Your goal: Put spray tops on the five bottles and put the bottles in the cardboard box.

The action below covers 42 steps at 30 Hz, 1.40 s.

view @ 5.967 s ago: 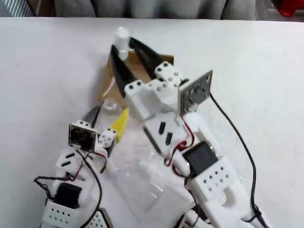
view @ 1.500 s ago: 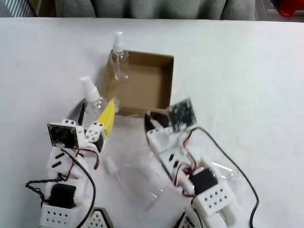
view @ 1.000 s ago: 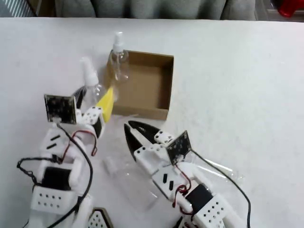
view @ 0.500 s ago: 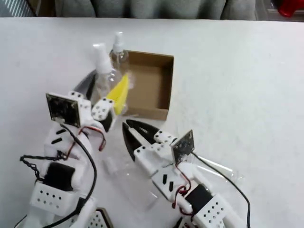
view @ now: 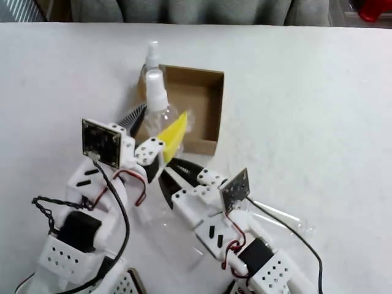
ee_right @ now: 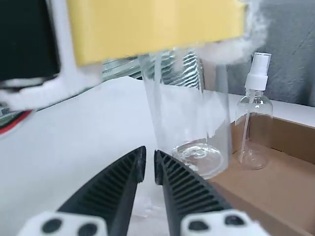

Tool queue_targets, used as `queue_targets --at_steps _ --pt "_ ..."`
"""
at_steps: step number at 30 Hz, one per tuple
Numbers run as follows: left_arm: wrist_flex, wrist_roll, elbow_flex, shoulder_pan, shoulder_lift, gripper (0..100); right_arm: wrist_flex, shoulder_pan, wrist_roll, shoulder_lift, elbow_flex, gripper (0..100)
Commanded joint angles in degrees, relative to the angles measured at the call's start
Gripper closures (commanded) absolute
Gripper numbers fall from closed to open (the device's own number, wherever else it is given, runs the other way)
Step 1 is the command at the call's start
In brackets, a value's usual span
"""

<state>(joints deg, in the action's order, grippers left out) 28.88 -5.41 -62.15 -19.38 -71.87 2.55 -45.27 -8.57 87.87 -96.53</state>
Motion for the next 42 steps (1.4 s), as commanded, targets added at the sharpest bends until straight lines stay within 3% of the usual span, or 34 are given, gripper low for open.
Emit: queue_targets --at_steps 1,19,29,38,42 --pt "4.8 -0.3 3.1 -1.4 -0.1 98 -1.1 3.1 -0.6 0.7 -0.6 98.2" --pt "6.5 -0.3 3.2 -1.2 -0.1 98 -0.7 3.5 -0.4 0.7 -0.6 98.2" --pt "11.9 -0.2 5.4 -1.1 -0.1 98 -0.6 4.3 -0.3 0.7 -0.6 98.2" --pt "11.0 -0.1 5.3 -0.8 -0.1 98 -0.6 5.2 -0.2 0.7 -0.6 98.2" --pt "5.3 -0.1 4.9 3.9 0.3 98 -0.5 5.1 -0.1 0.7 -0.6 98.2"
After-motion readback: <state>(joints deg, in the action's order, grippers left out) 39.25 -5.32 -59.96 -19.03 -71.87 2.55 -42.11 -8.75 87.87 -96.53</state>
